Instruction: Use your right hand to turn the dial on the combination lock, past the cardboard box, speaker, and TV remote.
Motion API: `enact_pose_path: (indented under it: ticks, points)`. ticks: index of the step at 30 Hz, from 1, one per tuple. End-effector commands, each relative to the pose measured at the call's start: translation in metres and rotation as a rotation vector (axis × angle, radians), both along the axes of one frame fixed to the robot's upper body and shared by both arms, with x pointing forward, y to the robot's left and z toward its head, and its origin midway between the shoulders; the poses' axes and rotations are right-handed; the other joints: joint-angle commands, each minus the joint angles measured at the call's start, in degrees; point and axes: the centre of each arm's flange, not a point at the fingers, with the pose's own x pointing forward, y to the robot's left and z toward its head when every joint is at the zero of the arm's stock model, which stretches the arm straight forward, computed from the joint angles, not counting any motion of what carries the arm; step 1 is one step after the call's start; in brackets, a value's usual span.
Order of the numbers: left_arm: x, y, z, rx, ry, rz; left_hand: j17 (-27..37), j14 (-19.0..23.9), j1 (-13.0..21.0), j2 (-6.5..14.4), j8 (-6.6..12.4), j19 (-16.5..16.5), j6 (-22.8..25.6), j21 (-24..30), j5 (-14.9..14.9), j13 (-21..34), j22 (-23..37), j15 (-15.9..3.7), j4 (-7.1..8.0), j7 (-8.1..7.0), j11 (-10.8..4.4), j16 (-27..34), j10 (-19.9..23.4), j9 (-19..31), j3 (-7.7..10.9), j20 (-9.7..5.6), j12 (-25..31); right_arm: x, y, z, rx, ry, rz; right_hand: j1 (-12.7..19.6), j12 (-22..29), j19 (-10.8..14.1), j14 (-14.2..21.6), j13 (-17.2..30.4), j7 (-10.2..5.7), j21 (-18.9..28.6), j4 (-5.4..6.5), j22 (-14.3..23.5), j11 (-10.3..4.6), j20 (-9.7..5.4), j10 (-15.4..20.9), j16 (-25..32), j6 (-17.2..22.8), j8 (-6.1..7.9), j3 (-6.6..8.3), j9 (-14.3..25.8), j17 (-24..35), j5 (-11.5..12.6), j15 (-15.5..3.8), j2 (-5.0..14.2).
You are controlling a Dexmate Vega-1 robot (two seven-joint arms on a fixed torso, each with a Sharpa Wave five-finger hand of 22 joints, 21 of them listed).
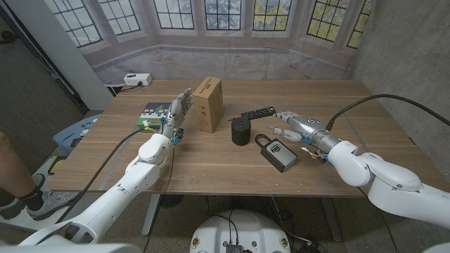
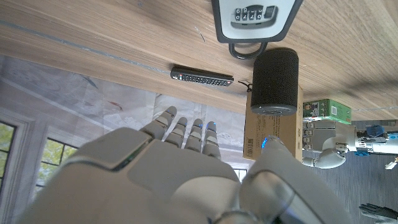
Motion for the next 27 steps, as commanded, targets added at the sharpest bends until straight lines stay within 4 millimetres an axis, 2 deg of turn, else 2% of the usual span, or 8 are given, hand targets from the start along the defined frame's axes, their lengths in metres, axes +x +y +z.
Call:
enact_pose_path:
  ticks: [1, 8, 24, 27]
  points:
    - [-0.002, 0.006, -0.001, -0.005, -0.008, 0.009, 0.3, 0.2, 0.0, -0.2, 0.03, 0.2, 0.4, 0.0, 0.0, 0.3, 0.1, 0.47, 0.04, 0.02, 0.12, 0.1, 0.0, 0.2, 0.34, 0.0, -0.1, -0.005, 0.008, -0.017, 0.008, -0.011, -0.011, -0.4, 0.3, -0.2, -0.6, -0.1, 0.03, 0.4, -0.19, 0.2, -0.14, -1.14, -0.7, 0.0, -0.2, 0.22, -0.18, 0.1, 0.0, 0.5, -1.43, 0.09]
    - [-0.002, 0.008, -0.001, -0.006, -0.011, 0.013, 0.3, 0.2, 0.0, -0.2, 0.04, 0.2, 0.5, 0.0, 0.0, 0.3, 0.1, 0.55, 0.05, 0.04, 0.18, 0.0, -0.1, 0.2, 0.35, 0.02, -0.1, -0.006, 0.011, -0.023, -0.027, -0.017, 0.003, -1.6, 0.5, -0.6, -1.7, -0.1, -0.45, 0.5, 0.41, 0.2, -1.32, -0.87, -0.5, -0.1, 0.4, 0.5, -0.34, 0.1, 0.0, 0.6, -0.48, 0.51]
    - [-0.004, 0.009, 0.0, -0.014, -0.019, 0.025, 0.3, 0.4, -0.1, -0.1, 0.07, 0.2, 0.7, 0.0, 0.0, 0.3, 0.1, 0.63, 0.0, 0.02, 0.16, 0.0, 0.1, 0.2, 0.44, 0.03, -0.1, -0.009, 0.009, -0.031, -0.069, 0.009, 0.008, -3.6, 0.6, -1.3, -2.9, -0.2, -1.01, 0.6, 1.23, 0.3, -1.48, -0.96, -0.4, -0.1, 0.3, 0.46, -1.05, 0.0, 0.1, 0.6, 0.08, 0.21]
    - [-0.004, 0.009, -0.002, -0.016, -0.017, 0.028, 0.3, 0.4, 0.0, -0.1, -0.03, 0.2, 0.5, 0.0, 0.0, 0.3, 0.1, 0.65, -0.03, -0.22, 0.18, 0.0, 0.1, 0.2, 0.46, 0.05, -0.1, -0.01, 0.009, -0.033, -0.08, 0.01, 0.01, -4.1, 0.8, -1.4, -2.9, -0.2, -2.29, 0.7, 1.31, 0.2, -1.12, -0.98, 0.1, 0.1, 0.8, 0.68, -1.11, 0.0, 0.0, 0.7, -0.05, 0.19]
